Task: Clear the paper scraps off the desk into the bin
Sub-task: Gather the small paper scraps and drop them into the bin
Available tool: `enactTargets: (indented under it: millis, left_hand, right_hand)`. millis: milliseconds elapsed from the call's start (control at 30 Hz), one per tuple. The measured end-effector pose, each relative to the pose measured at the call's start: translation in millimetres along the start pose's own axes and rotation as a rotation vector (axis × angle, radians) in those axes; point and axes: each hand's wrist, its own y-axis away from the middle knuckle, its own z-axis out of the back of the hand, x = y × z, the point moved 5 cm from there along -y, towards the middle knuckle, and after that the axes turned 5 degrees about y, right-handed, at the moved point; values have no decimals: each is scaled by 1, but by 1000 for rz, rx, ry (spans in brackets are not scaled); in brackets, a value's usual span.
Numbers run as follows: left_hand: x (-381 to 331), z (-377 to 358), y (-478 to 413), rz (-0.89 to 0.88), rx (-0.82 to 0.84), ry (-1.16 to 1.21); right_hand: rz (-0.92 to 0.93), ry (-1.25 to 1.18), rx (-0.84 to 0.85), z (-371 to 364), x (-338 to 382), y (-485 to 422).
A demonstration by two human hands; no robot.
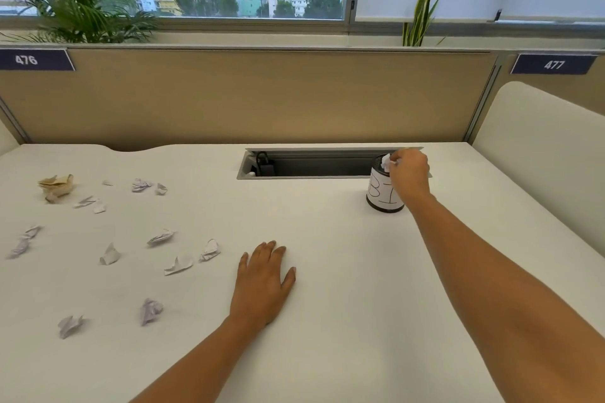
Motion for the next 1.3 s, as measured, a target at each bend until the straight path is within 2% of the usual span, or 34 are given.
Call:
enactTargets:
  millis: [200, 300, 467, 533, 600, 667, 767, 900, 967, 1100, 1300]
  left_hand:
    - [0, -1, -1, 2, -9, 6]
    - [1, -1, -1, 3, -8, 8]
    - [0, 0, -1, 2, -10, 11]
    - [-1, 1, 0, 0, -13, 14]
    - [-1, 2, 0, -1, -16, 10]
    - [-2, 2, 0, -1, -14, -2]
    - [-2, 2, 0, 4, -13, -3]
    - [0, 5, 3, 18, -55, -30]
    - [2, 6, 3, 29, -68, -20]
    - [10, 8, 4, 86, -64, -15]
    - [49, 34, 3, 273, -121, -111]
  right_hand:
    - [39, 130, 132, -13, -1, -11]
    - [95, 173, 146, -19, -1, -10]
    - [109, 80, 235, -25, -1, -6]
    - [131, 39, 182, -26, 0, 3]
    - [231, -12, 47, -22, 3, 20]
    - [314, -6, 8, -26, 1, 39]
    - [342, 2, 103, -41, -10, 66]
    - [356, 99, 325, -72, -33, 109]
    - [369, 180, 353, -80, -41, 125]
    - [382, 241, 292, -79, -43, 136]
    - [401, 264, 271, -77, -38, 138]
